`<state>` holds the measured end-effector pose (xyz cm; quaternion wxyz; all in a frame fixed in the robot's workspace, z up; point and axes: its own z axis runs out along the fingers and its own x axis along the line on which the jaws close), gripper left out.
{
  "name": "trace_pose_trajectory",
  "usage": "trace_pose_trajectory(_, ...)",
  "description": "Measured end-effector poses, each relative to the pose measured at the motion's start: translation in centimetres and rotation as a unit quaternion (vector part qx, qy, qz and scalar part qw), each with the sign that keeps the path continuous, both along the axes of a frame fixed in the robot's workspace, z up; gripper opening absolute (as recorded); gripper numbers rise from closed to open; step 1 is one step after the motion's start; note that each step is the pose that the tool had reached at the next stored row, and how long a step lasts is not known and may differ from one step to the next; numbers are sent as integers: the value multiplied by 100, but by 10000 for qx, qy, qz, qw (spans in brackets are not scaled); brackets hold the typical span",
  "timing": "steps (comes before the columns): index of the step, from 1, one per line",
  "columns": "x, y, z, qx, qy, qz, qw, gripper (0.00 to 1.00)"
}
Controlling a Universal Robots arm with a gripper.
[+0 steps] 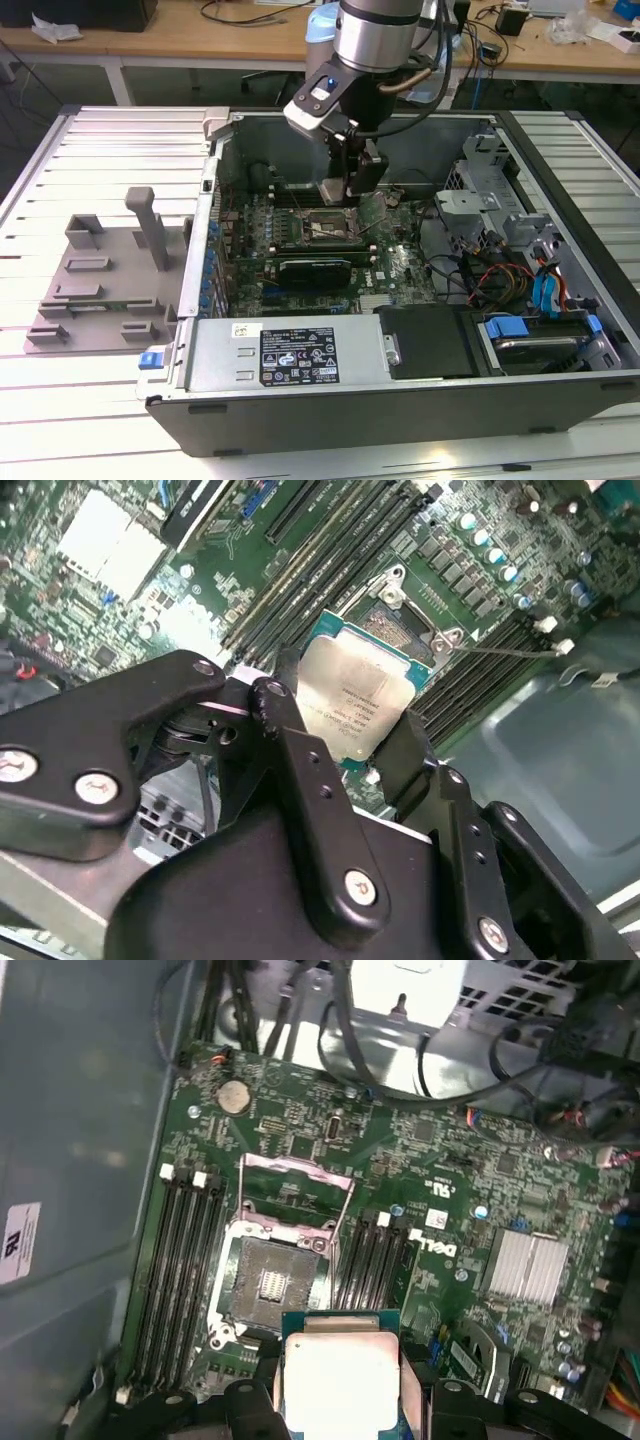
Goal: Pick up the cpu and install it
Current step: 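Place the cpu into insertion slot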
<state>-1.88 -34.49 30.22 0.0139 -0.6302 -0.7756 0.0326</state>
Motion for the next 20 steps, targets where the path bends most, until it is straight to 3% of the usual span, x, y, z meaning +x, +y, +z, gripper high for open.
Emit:
trace_pose_trajectory(3, -1, 0, -5, -22, 0, -322, 9995, 55)
trace_pose_trajectory(8, 0, 0, -11, -38, 0, -741, 9972, 55)
trace_pose_trajectory(14, 0, 0, -15, -36, 0, -750, 9972, 55)
trace_pose_trajectory(20, 0, 0, -133, -37, 6, -750, 9972, 55)
